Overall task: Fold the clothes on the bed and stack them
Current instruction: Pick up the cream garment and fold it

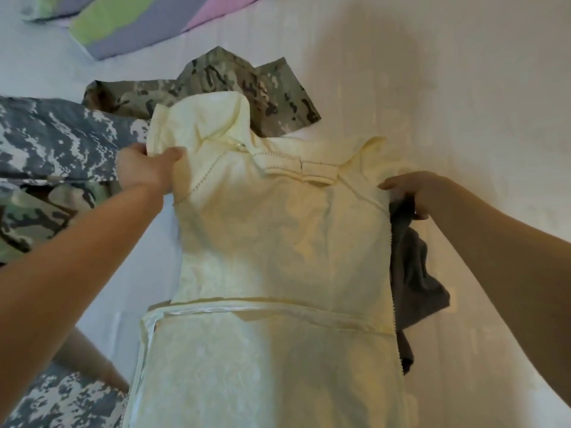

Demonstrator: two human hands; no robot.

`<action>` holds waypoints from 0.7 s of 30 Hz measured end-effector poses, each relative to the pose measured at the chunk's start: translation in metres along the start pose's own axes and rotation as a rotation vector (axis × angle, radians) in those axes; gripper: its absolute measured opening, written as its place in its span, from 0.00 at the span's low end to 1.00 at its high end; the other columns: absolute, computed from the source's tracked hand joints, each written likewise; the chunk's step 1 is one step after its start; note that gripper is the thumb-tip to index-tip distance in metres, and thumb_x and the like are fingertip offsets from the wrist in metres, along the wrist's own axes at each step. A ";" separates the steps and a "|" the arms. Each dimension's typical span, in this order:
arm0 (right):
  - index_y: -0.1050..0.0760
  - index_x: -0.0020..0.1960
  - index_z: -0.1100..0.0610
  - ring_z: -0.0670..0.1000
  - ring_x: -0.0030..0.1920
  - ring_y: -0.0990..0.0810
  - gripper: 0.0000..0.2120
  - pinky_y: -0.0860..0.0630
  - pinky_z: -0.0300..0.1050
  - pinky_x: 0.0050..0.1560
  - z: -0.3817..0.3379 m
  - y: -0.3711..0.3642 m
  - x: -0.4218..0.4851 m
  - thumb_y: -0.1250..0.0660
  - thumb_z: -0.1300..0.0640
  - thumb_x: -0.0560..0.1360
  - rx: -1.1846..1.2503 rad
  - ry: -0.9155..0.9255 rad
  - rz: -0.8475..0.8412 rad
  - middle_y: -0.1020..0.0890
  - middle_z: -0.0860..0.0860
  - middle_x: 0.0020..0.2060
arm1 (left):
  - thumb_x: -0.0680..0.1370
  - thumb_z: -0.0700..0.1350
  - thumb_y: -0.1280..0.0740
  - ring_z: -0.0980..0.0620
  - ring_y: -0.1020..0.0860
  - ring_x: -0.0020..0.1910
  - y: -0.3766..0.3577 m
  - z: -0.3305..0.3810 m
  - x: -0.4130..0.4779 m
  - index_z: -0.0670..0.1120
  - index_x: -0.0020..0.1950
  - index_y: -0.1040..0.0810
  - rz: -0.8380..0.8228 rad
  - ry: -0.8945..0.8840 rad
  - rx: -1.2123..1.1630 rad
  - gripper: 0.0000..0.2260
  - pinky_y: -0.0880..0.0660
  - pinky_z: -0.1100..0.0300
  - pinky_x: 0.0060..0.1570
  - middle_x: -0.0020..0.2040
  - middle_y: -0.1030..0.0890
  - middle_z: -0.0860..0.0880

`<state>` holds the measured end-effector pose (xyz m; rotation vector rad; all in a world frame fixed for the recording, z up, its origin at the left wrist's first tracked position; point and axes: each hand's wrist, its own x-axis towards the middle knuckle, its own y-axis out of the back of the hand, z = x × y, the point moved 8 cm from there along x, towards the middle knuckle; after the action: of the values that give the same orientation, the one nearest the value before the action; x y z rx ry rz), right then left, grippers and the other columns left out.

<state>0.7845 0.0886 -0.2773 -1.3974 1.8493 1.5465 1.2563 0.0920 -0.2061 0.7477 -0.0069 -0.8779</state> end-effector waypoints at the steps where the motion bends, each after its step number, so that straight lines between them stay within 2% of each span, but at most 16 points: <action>1: 0.29 0.61 0.60 0.56 0.50 0.28 0.19 0.28 0.49 0.49 -0.009 0.005 -0.003 0.31 0.55 0.72 0.005 0.059 0.044 0.26 0.57 0.58 | 0.71 0.47 0.29 0.44 0.20 0.48 0.005 0.014 -0.008 0.45 0.47 0.21 0.051 -0.114 0.005 0.08 0.22 0.51 0.50 0.45 0.20 0.47; 3: 0.28 0.64 0.61 0.55 0.48 0.26 0.21 0.25 0.47 0.47 -0.034 0.014 -0.009 0.34 0.60 0.72 0.101 0.220 0.128 0.24 0.57 0.57 | 0.71 0.42 0.32 0.50 0.23 0.44 0.004 0.042 -0.027 0.48 0.47 0.23 0.100 -0.344 0.037 0.06 0.24 0.57 0.46 0.44 0.22 0.51; 5: 0.28 0.64 0.62 0.55 0.47 0.23 0.20 0.26 0.45 0.43 -0.059 0.016 -0.028 0.36 0.62 0.73 0.116 0.417 0.228 0.23 0.58 0.55 | 0.72 0.38 0.33 0.56 0.26 0.44 -0.010 0.067 -0.052 0.51 0.48 0.26 0.069 -0.586 0.080 0.09 0.28 0.66 0.44 0.47 0.24 0.53; 6: 0.28 0.64 0.61 0.57 0.51 0.23 0.19 0.27 0.45 0.46 -0.071 0.013 -0.044 0.37 0.61 0.73 0.039 0.548 0.295 0.23 0.57 0.56 | 0.73 0.37 0.33 0.57 0.27 0.45 -0.023 0.074 -0.064 0.51 0.50 0.25 0.008 -0.703 0.129 0.11 0.29 0.70 0.46 0.49 0.25 0.53; 7: 0.28 0.64 0.60 0.57 0.56 0.24 0.19 0.29 0.45 0.51 -0.083 0.002 -0.062 0.36 0.60 0.74 -0.086 0.701 0.324 0.24 0.57 0.58 | 0.74 0.38 0.33 0.56 0.27 0.49 -0.040 0.077 -0.076 0.50 0.53 0.24 -0.084 -0.809 0.222 0.11 0.30 0.68 0.51 0.53 0.25 0.52; 8: 0.29 0.64 0.58 0.56 0.59 0.26 0.19 0.31 0.46 0.57 -0.090 -0.018 -0.076 0.34 0.58 0.74 -0.251 0.841 0.267 0.25 0.56 0.60 | 0.75 0.42 0.32 0.54 0.27 0.54 -0.061 0.074 -0.085 0.50 0.57 0.24 -0.204 -0.884 0.371 0.12 0.31 0.61 0.58 0.57 0.25 0.50; 9: 0.29 0.65 0.55 0.55 0.61 0.27 0.20 0.32 0.47 0.61 -0.089 -0.043 -0.085 0.32 0.55 0.74 -0.409 0.931 0.129 0.26 0.54 0.62 | 0.75 0.48 0.32 0.51 0.29 0.60 -0.081 0.065 -0.091 0.50 0.61 0.25 -0.335 -0.908 0.541 0.14 0.36 0.54 0.64 0.62 0.26 0.50; 10: 0.29 0.65 0.52 0.53 0.61 0.27 0.20 0.32 0.47 0.62 -0.081 -0.064 -0.088 0.32 0.52 0.74 -0.519 0.953 -0.038 0.26 0.53 0.62 | 0.75 0.55 0.32 0.51 0.32 0.66 -0.096 0.054 -0.093 0.51 0.63 0.25 -0.446 -0.891 0.682 0.18 0.41 0.51 0.67 0.65 0.27 0.51; 11: 0.29 0.65 0.50 0.49 0.58 0.26 0.20 0.31 0.43 0.59 -0.073 -0.077 -0.087 0.32 0.50 0.75 -0.542 0.935 -0.171 0.25 0.50 0.61 | 0.75 0.59 0.34 0.51 0.34 0.68 -0.103 0.047 -0.093 0.51 0.64 0.25 -0.508 -0.861 0.729 0.21 0.44 0.49 0.69 0.67 0.27 0.52; 12: 0.29 0.65 0.49 0.45 0.53 0.24 0.18 0.30 0.38 0.53 -0.069 -0.077 -0.085 0.34 0.49 0.76 -0.437 0.913 -0.223 0.24 0.49 0.58 | 0.75 0.61 0.36 0.51 0.33 0.68 -0.102 0.047 -0.092 0.50 0.63 0.24 -0.517 -0.838 0.685 0.22 0.44 0.48 0.69 0.67 0.27 0.51; 13: 0.28 0.63 0.50 0.42 0.49 0.23 0.15 0.30 0.35 0.48 -0.072 -0.066 -0.083 0.36 0.49 0.77 -0.250 0.903 -0.173 0.22 0.48 0.56 | 0.76 0.61 0.37 0.50 0.32 0.67 -0.096 0.052 -0.087 0.49 0.62 0.23 -0.473 -0.812 0.583 0.21 0.41 0.48 0.68 0.67 0.26 0.50; 15: 0.26 0.59 0.55 0.47 0.47 0.21 0.12 0.28 0.39 0.46 -0.072 -0.030 -0.065 0.38 0.51 0.78 0.057 0.820 0.096 0.20 0.52 0.53 | 0.77 0.59 0.38 0.49 0.29 0.63 -0.080 0.059 -0.070 0.48 0.62 0.25 -0.320 -0.719 0.402 0.19 0.34 0.48 0.65 0.66 0.28 0.48; 16: 0.26 0.59 0.59 0.51 0.47 0.21 0.14 0.27 0.43 0.47 -0.067 -0.017 -0.054 0.38 0.52 0.78 0.106 0.724 0.195 0.20 0.56 0.54 | 0.78 0.57 0.39 0.48 0.28 0.62 -0.076 0.059 -0.060 0.48 0.64 0.26 -0.271 -0.648 0.364 0.19 0.32 0.48 0.64 0.66 0.29 0.47; 17: 0.27 0.59 0.63 0.54 0.46 0.22 0.16 0.27 0.45 0.46 -0.060 -0.011 -0.042 0.38 0.52 0.78 0.101 0.605 0.226 0.20 0.60 0.55 | 0.79 0.55 0.39 0.47 0.27 0.62 -0.075 0.058 -0.048 0.46 0.65 0.28 -0.255 -0.555 0.341 0.19 0.30 0.48 0.63 0.66 0.29 0.46; 19: 0.27 0.58 0.68 0.55 0.40 0.22 0.19 0.26 0.46 0.38 -0.045 -0.020 -0.023 0.37 0.53 0.78 0.076 0.380 0.087 0.20 0.62 0.55 | 0.79 0.54 0.38 0.46 0.27 0.63 -0.080 0.053 -0.027 0.44 0.68 0.32 -0.286 -0.352 0.276 0.22 0.30 0.50 0.64 0.66 0.28 0.44; 21: 0.26 0.56 0.66 0.54 0.39 0.21 0.18 0.24 0.45 0.36 -0.043 -0.032 -0.019 0.34 0.52 0.77 0.098 0.274 -0.051 0.20 0.60 0.54 | 0.78 0.54 0.36 0.44 0.29 0.65 -0.088 0.051 -0.012 0.42 0.71 0.34 -0.343 -0.206 0.259 0.26 0.31 0.54 0.62 0.67 0.28 0.43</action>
<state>0.8333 0.0619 -0.2653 -1.6639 1.9960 1.2738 1.1722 0.0346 -0.2168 0.9124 -0.1820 -1.2960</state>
